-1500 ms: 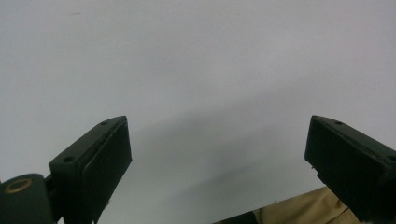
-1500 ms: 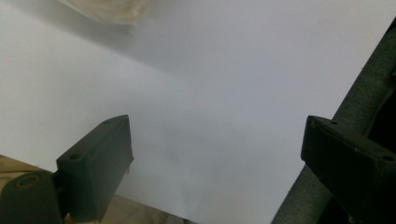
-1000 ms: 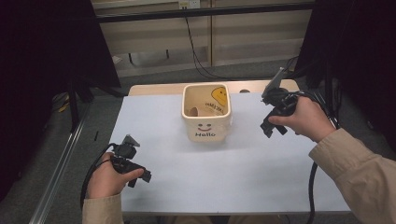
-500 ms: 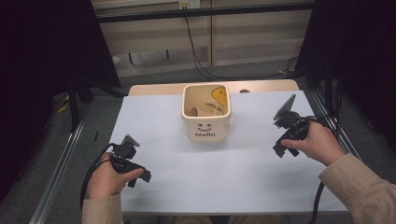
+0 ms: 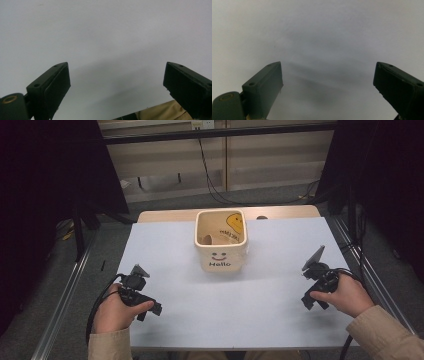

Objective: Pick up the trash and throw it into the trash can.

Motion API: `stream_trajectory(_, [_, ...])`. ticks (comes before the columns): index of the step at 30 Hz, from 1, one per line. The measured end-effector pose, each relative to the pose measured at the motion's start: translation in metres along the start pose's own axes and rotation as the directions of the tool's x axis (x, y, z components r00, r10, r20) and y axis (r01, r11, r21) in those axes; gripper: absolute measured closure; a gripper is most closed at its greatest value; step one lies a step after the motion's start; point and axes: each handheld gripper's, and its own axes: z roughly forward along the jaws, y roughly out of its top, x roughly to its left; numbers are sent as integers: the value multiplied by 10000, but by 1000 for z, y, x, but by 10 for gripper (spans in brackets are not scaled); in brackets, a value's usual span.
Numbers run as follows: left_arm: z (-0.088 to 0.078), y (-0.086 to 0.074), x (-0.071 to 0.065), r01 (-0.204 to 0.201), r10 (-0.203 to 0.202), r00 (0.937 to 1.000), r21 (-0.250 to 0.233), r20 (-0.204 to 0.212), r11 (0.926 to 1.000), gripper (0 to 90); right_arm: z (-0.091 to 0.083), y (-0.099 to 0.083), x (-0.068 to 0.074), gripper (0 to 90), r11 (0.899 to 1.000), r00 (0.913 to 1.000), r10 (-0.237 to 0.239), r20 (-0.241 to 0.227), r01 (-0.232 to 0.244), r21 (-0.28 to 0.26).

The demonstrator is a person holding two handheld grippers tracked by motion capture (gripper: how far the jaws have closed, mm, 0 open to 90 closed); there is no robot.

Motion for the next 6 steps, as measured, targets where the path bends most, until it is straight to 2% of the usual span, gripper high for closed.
stream_trajectory(6, [2,1,-1,48,-48,10000,-58,57,10000,69,17,-13,-2,86,9999,9997,78,-215,-76,110])
